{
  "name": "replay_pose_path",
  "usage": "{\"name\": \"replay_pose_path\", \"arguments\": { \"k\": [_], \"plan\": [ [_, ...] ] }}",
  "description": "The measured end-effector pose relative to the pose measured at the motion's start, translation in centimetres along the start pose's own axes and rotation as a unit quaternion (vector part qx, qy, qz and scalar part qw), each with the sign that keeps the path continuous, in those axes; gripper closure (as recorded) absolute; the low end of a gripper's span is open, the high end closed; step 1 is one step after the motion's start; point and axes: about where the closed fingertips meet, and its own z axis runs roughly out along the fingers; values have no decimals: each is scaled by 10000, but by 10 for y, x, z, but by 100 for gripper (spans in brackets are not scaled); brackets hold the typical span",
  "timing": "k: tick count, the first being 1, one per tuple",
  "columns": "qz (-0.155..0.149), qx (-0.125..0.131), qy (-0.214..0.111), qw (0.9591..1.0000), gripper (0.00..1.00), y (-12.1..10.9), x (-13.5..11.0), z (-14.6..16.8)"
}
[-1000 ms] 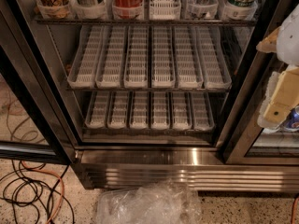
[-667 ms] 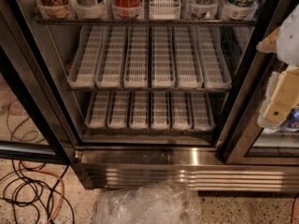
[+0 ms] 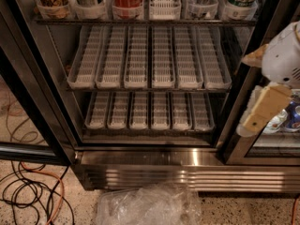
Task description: Pick orange can from top shelf of fridge
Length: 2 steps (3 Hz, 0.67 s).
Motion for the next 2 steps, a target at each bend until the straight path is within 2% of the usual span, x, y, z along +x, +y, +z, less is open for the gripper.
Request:
{"name": "replay_pose_path", "arguments": {
  "k": [1, 2],
  "plan": [
    [297, 92, -1159, 9928, 0, -13, -27, 18],
    [427, 116, -2361, 9707, 0, -32, -60, 14]
  ]
}}
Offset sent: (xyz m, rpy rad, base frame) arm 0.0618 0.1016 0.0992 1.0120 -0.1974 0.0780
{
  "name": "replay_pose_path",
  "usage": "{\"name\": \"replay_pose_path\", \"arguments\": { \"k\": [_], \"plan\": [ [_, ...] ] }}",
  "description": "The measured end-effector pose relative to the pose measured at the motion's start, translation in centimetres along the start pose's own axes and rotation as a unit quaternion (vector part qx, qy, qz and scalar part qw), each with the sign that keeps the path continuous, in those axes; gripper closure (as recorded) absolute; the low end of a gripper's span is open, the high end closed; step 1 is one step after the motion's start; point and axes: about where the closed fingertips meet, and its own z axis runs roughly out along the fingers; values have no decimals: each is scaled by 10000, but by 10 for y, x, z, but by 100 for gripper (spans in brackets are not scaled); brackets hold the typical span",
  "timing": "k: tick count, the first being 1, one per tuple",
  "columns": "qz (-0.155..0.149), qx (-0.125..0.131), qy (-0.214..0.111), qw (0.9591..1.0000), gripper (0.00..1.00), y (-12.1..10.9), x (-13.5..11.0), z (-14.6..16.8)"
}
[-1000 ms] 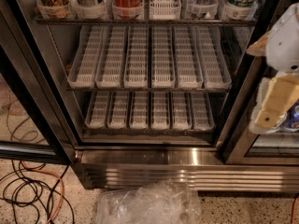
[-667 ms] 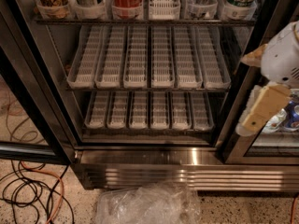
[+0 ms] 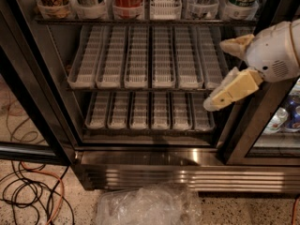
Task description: Pick orange can from top shelf of fridge
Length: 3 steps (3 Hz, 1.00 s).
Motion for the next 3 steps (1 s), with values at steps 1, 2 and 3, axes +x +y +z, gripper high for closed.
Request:
{"name": "replay_pose_path", "arguments": {
  "k": [1, 2, 3],
  "plan": [
    [142, -167, -391, 9990, 0, 8, -21, 3],
    [91, -74, -451, 9989, 0, 9, -21, 7],
    [-132, -115, -937, 9954, 0, 5, -50, 34]
  ]
}}
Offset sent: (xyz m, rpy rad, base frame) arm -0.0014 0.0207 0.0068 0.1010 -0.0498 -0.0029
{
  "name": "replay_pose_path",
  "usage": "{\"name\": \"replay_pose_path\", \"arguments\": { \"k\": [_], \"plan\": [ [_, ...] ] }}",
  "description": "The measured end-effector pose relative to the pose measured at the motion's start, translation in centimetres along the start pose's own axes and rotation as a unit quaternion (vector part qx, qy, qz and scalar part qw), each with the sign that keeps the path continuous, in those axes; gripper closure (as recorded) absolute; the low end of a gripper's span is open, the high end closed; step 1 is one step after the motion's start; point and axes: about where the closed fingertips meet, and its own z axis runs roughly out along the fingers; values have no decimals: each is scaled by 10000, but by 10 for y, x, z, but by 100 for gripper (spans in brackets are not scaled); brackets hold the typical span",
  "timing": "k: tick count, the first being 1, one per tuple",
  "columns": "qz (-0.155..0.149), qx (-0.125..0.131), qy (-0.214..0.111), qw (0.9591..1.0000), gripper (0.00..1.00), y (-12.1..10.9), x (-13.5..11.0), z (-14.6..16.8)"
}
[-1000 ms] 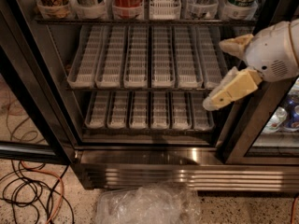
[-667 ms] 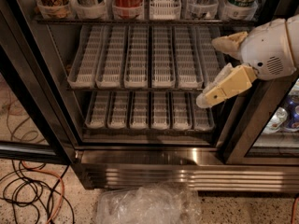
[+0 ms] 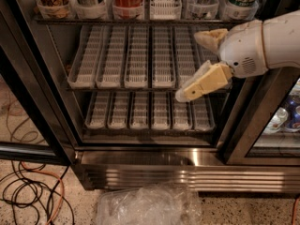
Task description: Pick orange can from top shelf of fridge
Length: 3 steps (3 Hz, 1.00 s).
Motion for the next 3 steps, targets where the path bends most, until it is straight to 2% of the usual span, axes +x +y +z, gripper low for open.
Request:
{"name": "replay_pose_path", "arguments": {
  "k": [1, 2, 3],
  "plan": [
    [-220, -142, -520, 9983, 0, -10, -34, 36],
    [-440, -362, -922, 9941, 0, -13, -66, 66],
    [-570, -764, -1149, 9888, 0, -7, -91, 99]
  ]
}}
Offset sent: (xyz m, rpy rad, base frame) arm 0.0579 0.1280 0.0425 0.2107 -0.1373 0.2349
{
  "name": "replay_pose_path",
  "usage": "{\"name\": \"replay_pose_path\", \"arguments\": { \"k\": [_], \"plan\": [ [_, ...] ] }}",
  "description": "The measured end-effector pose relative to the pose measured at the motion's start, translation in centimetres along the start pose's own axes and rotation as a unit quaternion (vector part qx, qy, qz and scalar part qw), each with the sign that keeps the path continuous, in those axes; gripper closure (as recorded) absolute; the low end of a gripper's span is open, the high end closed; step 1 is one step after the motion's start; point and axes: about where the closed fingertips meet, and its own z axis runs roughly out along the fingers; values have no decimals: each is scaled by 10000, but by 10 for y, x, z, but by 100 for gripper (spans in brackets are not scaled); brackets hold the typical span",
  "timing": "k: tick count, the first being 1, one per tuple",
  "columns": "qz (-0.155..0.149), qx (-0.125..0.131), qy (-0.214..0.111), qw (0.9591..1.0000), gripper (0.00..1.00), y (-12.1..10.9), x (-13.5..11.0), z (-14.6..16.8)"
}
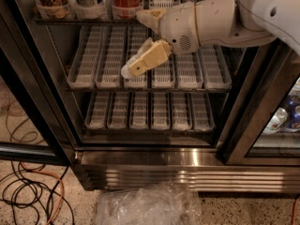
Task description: Pick orange can from top shelf of fridge
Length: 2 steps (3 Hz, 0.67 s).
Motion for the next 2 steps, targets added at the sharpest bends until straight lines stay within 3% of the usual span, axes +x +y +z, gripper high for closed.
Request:
{"name": "replay_pose_path", "arguments": {
  "k": [1, 2],
  "plan": [
    [-111, -540, -55, 9985, 0, 8, -10, 33],
    [-139, -629, -68, 9979, 0, 11, -13, 38]
  ]
}}
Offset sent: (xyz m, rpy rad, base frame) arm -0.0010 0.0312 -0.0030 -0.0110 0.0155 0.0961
